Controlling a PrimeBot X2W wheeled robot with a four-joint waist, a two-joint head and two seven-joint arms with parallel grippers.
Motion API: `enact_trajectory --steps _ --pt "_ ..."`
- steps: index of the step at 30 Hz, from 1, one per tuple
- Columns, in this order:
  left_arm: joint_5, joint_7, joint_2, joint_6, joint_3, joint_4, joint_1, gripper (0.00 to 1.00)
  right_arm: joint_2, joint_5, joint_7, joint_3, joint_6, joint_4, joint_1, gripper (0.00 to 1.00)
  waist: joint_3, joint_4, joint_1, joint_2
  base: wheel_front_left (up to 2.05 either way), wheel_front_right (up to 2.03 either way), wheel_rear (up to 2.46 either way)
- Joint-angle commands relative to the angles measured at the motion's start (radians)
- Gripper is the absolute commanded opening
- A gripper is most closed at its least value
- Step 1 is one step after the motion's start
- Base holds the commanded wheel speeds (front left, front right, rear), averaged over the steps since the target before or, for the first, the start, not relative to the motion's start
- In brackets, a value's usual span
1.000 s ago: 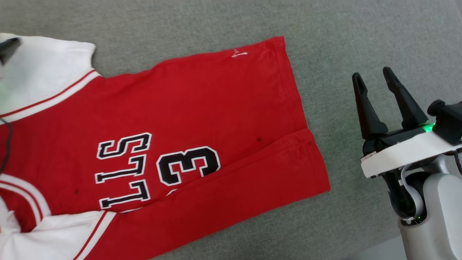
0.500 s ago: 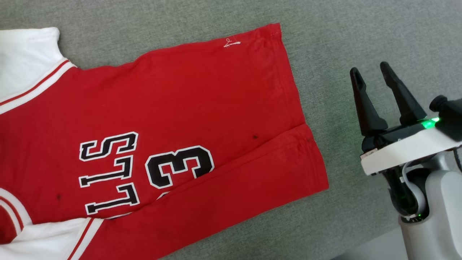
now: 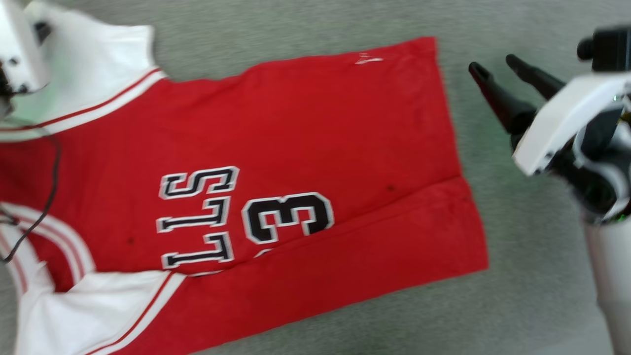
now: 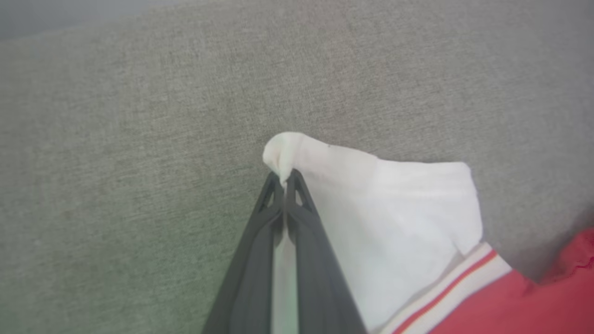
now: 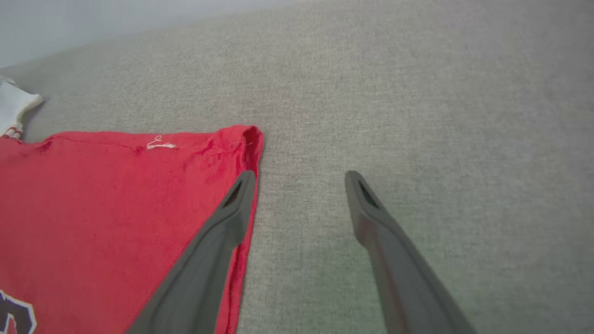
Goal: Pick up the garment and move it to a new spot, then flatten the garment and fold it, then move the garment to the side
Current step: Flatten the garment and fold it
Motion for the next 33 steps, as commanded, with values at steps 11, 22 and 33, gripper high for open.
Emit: enact_trajectory --steps 11,22,33 --pt "0.021 -0.066 -0.094 -0.048 -0.033 -0.083 -0.090 0.00 0.000 -0.084 0.393 -0.030 0.000 0.204 -0.257 1.00 0.048 0.173 -0.0001 0.0000 0.00 0.00 0.00" --pt "0.031 -0.099 -0.116 -0.062 -0.052 -0.084 -0.081 0.00 0.063 -0.143 0.549 -0.029 0.000 0.322 -0.220 0.00 0.059 0.207 -0.0001 0.0000 0.00 0.00 0.00" --pt "-0.017 -0.207 -0.132 -0.085 -0.018 -0.061 0.020 0.00 -0.011 -0.172 0.449 -0.050 0.000 0.171 -0.213 0.00 -0.068 0.229 -0.0001 0.0000 0.00 0.00 0.00"
